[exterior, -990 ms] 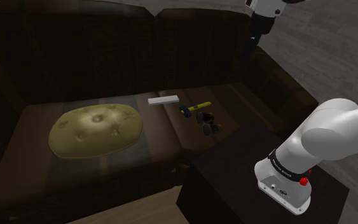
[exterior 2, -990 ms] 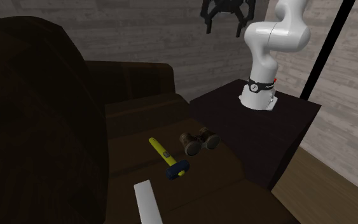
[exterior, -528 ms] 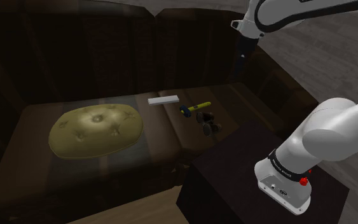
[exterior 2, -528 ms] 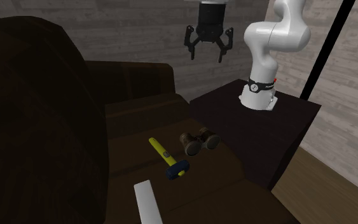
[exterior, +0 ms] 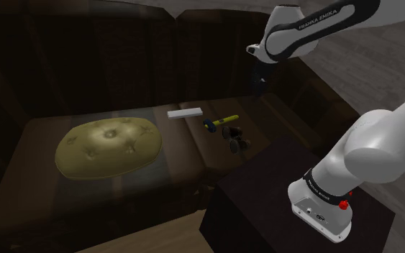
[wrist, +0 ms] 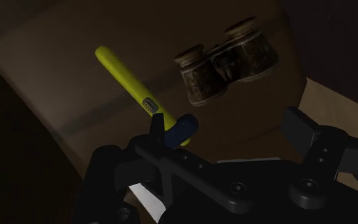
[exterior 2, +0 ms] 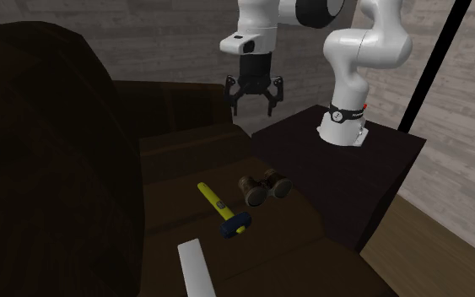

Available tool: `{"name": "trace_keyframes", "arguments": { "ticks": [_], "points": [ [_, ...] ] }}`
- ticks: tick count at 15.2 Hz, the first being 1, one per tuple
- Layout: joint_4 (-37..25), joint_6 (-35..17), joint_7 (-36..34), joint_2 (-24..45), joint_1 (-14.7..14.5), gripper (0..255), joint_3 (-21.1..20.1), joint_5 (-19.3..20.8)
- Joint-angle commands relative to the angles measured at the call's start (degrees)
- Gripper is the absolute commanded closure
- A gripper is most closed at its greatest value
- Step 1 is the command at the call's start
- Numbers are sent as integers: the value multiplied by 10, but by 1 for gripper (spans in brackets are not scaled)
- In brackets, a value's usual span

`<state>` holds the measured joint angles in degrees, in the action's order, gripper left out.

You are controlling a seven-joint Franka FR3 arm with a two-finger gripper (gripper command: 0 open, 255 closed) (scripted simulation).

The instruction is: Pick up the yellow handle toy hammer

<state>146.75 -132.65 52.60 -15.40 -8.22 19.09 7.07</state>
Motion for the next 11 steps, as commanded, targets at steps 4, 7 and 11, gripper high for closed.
{"name": "trace_keyframes", "arguments": {
  "ticks": [4,7,11],
  "points": [
    [-31,-89,142,126,-25,0,31,-58],
    [-60,-131,236,206,-27,0,29,-114],
    [-111,-170,355,308,-7,0,-3,-186]
  ]
}}
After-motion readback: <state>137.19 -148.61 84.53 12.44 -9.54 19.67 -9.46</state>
